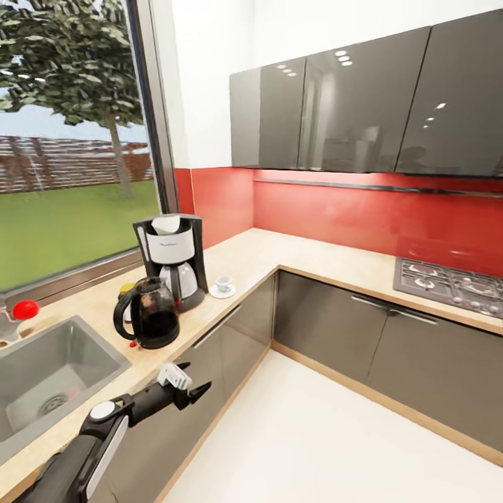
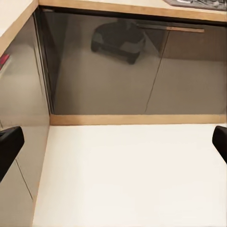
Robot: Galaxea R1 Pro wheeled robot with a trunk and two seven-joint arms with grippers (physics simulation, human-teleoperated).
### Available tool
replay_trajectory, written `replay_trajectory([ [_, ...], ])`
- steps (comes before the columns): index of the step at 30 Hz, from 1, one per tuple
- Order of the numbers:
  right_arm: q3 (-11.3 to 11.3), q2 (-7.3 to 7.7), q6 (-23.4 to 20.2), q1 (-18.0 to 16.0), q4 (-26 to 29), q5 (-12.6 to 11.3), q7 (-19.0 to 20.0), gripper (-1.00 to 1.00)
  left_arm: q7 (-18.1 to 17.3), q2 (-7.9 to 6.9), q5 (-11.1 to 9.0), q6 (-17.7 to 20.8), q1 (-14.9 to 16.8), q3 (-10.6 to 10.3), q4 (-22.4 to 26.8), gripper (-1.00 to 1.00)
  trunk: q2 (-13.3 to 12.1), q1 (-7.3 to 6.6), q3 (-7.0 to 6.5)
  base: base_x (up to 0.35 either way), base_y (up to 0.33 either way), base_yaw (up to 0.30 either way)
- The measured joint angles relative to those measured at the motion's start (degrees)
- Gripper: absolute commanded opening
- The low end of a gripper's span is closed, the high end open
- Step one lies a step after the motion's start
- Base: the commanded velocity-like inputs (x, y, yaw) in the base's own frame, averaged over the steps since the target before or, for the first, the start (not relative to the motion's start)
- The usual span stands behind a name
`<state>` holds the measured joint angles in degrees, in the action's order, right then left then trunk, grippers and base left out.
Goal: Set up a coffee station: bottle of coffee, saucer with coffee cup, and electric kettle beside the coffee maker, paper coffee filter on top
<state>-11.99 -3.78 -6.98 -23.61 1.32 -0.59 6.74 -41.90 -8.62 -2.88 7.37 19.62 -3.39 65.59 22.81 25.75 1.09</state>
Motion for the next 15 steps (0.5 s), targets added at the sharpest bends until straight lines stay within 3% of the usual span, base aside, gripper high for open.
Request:
replay_trajectory([
  [15, 0.01, 0.00, 0.00, 0.00, 0.00, 0.03, 0.00, 1.00, 0.00, 0.06, 0.01, -0.05, -0.08, 0.00, -1.13, 1.00, 0.00, 0.00, 0.00, 0.000, 0.000, -0.263],
])
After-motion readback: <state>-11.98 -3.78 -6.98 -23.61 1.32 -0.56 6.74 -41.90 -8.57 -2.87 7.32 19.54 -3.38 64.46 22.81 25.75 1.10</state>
